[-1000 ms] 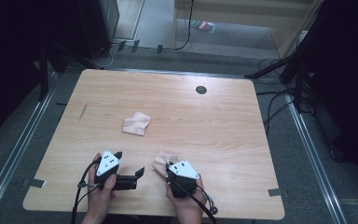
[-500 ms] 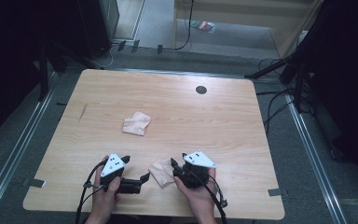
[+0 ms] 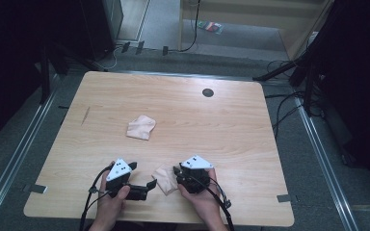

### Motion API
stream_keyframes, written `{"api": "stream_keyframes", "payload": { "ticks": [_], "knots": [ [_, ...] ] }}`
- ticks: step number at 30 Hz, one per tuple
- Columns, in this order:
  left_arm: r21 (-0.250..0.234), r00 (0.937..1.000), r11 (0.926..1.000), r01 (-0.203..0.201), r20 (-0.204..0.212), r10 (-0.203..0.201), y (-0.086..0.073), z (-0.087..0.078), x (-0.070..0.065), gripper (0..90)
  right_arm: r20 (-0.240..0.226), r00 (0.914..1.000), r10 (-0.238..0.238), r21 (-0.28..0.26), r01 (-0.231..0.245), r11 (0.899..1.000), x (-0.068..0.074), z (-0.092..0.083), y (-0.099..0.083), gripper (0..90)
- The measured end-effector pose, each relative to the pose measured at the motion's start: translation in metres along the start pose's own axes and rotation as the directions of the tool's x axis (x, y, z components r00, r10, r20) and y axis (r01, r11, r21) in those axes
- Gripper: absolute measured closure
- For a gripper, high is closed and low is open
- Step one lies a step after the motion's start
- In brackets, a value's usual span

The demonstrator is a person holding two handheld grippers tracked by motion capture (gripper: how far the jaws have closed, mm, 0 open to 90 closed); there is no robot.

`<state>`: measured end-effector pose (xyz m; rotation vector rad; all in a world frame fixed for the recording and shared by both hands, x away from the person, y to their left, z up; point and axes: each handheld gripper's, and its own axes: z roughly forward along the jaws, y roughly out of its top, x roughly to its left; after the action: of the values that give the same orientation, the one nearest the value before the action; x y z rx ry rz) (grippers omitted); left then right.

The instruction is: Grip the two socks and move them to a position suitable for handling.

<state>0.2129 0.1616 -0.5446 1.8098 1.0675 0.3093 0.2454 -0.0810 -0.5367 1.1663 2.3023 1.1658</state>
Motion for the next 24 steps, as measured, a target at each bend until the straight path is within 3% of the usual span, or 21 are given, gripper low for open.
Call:
{"api": "stream_keyframes", "payload": {
  "ticks": [1, 2, 8, 13, 14, 15, 18, 20, 22, 24],
  "knots": [
    [0.001, 1.0000, 1.0000, -0.002, -0.003, 0.002, 0.000, 0.000, 0.000, 0.0, -0.012, 0.9996, -0.026, -0.009, 0.026, 1.000, 0.004, -0.002, 0.000, 85.8],
    [0.001, 1.0000, 1.0000, -0.002, -0.003, 0.002, 0.000, 0.000, 0.000, 0.0, -0.017, 0.9991, -0.039, -0.018, 0.039, 0.999, 0.005, -0.003, 0.001, 87.7],
    [0.009, 0.9999, 0.9999, -0.009, 0.012, 0.009, 0.000, 0.001, -0.002, 0.0, -0.041, 0.9986, -0.033, -0.065, 0.031, 0.997, 0.011, -0.014, 0.010, 89.9],
    [0.058, 0.9984, 0.9974, -0.043, 0.039, 0.041, 0.000, 0.008, -0.012, 0.0, -0.064, 0.9974, -0.031, -0.098, 0.025, 0.995, 0.017, -0.024, 0.021, 90.0],
    [0.068, 0.9982, 0.9962, -0.054, 0.031, 0.052, 0.000, 0.009, -0.016, 1.6, -0.063, 0.9973, -0.038, -0.102, 0.032, 0.994, 0.018, -0.026, 0.023, 90.0],
    [0.087, 0.9971, 0.9933, -0.076, 0.018, 0.075, 0.000, 0.012, -0.024, 11.5, -0.060, 0.9972, -0.044, -0.107, 0.037, 0.994, 0.021, -0.028, 0.026, 90.0],
    [0.117, 0.9957, 0.9889, -0.092, 0.022, 0.090, -0.001, 0.017, -0.031, 14.3, -0.063, 0.9972, -0.039, -0.107, 0.032, 0.994, 0.022, -0.029, 0.026, 90.0],
    [0.170, 0.9940, 0.9795, -0.108, 0.005, 0.109, -0.002, 0.023, -0.037, 15.9, -0.065, 0.9972, -0.035, -0.109, 0.028, 0.994, 0.022, -0.030, 0.027, 90.0],
    [0.201, 0.9914, 0.9718, -0.122, -0.022, 0.129, -0.001, 0.026, -0.039, 25.4, -0.069, 0.9972, -0.030, -0.116, 0.022, 0.993, 0.023, -0.033, 0.029, 90.0],
    [0.208, 0.9910, 0.9719, -0.110, -0.052, 0.123, -0.001, 0.027, -0.040, 35.8, -0.068, 0.9973, -0.027, -0.125, 0.019, 0.992, 0.023, -0.035, 0.031, 90.0]
  ]
}}
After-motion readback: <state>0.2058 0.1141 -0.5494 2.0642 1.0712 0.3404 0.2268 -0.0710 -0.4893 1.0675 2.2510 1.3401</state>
